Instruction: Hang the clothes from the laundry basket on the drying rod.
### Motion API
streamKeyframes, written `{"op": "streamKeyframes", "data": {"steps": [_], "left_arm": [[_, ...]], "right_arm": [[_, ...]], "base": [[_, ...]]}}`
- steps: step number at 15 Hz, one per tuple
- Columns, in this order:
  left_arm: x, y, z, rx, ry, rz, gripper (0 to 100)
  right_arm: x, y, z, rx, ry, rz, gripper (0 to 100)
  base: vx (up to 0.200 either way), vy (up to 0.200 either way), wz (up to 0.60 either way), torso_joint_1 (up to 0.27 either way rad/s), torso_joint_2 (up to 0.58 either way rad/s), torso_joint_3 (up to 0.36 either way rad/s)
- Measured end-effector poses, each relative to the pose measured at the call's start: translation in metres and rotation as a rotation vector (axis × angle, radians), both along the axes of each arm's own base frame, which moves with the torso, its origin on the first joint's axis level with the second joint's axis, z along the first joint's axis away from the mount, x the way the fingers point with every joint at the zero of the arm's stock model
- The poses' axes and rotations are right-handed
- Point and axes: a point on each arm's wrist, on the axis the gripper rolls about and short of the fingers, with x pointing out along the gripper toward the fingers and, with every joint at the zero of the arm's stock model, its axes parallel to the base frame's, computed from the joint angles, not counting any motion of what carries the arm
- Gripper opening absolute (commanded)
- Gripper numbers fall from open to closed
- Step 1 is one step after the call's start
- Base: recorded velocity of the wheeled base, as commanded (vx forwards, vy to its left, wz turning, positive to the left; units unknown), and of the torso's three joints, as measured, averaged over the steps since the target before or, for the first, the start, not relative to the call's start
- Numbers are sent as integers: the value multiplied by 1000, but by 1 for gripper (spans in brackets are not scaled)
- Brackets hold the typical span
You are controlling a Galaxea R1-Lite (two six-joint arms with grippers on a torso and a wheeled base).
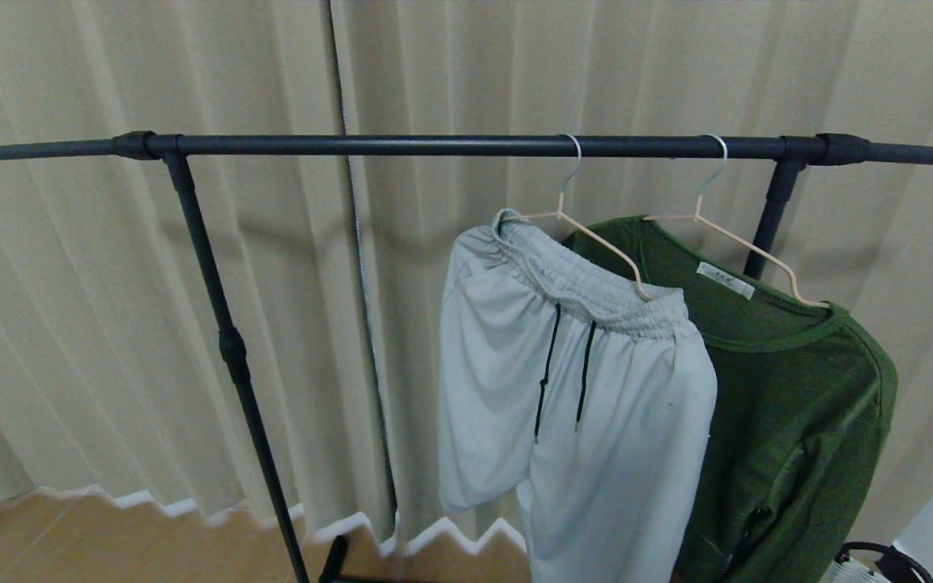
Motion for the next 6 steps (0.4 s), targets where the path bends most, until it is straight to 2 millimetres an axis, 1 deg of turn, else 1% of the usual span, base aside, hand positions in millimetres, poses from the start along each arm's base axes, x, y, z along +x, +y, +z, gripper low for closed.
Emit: {"op": "streamKeyframes", "data": {"steps": [6], "left_arm": [[0,0,0,-1,0,1,100]], "right_arm": [[0,0,-1,-5,1,-10,100]], "base": [[0,0,0,0,0,0]]}}
